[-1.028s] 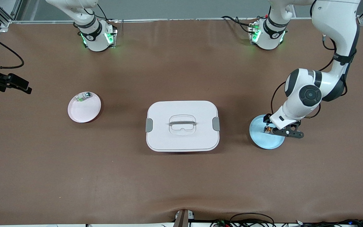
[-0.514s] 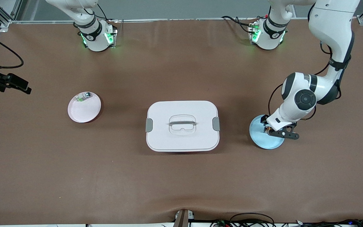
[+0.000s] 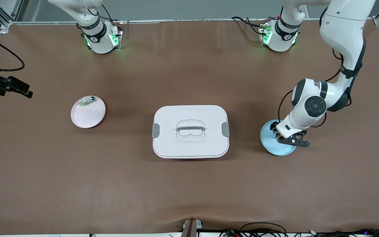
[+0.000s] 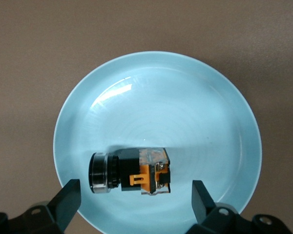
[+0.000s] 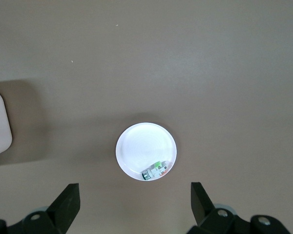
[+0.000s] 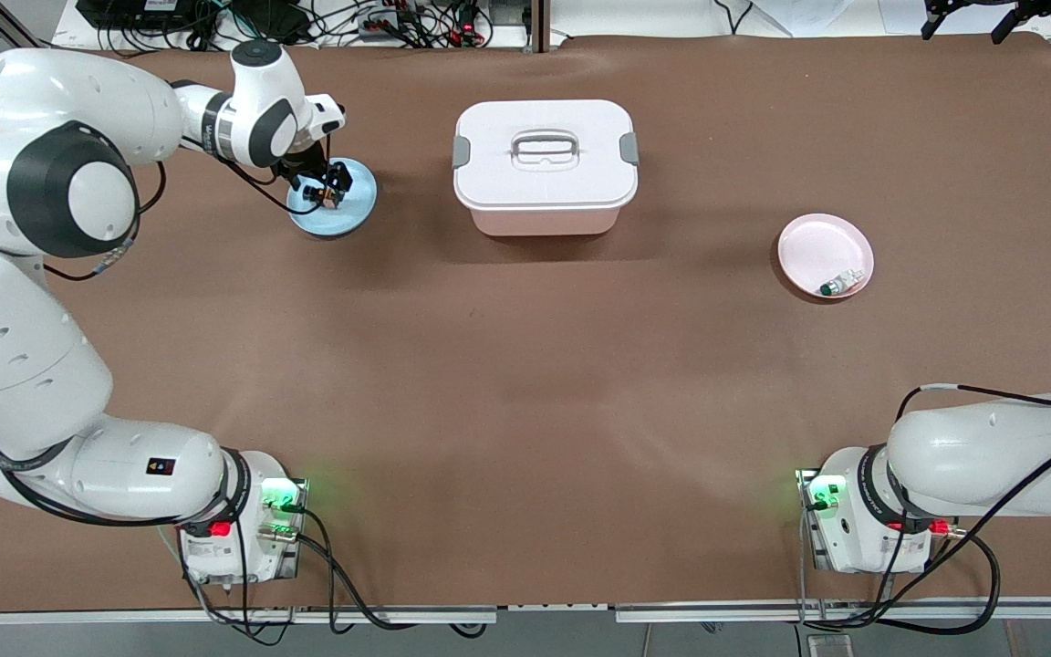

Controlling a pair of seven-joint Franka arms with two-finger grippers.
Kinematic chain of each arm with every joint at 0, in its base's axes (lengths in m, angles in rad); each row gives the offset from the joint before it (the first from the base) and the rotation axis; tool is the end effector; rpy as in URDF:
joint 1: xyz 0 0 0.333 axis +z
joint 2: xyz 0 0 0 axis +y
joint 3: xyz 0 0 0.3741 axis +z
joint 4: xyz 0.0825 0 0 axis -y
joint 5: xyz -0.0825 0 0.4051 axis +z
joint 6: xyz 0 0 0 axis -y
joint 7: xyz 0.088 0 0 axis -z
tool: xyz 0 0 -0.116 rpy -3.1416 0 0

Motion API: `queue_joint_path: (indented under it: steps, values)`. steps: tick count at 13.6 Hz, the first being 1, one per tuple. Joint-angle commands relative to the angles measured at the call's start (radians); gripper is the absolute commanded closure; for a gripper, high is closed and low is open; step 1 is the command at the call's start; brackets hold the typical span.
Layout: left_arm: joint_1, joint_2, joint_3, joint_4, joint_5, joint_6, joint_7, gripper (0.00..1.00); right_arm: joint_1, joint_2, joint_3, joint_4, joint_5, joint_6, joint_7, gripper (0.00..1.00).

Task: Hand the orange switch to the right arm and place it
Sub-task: 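Lower the left gripper and grasp the orange switch on the blue plate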

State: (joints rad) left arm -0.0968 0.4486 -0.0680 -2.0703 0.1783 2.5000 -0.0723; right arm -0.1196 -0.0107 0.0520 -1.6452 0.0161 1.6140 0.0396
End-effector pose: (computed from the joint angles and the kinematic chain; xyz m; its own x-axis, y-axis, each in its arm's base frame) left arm 0.6174 -0.1015 0.2363 0.9737 -0.2272 -0.0158 -0.2278 -0.9708 -0.0759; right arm 0.5725 -0.0368 0.6467 0.9940 -0.1077 -0.0211 -0.1080 -0.9940 -0.0147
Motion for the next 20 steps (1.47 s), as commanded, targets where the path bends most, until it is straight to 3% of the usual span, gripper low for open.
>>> queue_joint_path:
  steps: [1, 16, 20]
  values:
    - [0.011, 0.024, -0.004, 0.010, 0.024, 0.040, 0.006, 0.00, -0.015, -0.026, 0.011, -0.013, 0.004, -0.009, -0.007, 0.00]
    - [0.020, 0.064, -0.003, 0.001, 0.024, 0.131, 0.003, 0.00, -0.014, -0.020, 0.014, -0.018, 0.005, 0.014, -0.004, 0.00]
    - [0.019, 0.064, -0.003, 0.002, 0.024, 0.131, -0.001, 0.32, -0.011, -0.022, 0.014, -0.019, 0.005, 0.021, -0.004, 0.00]
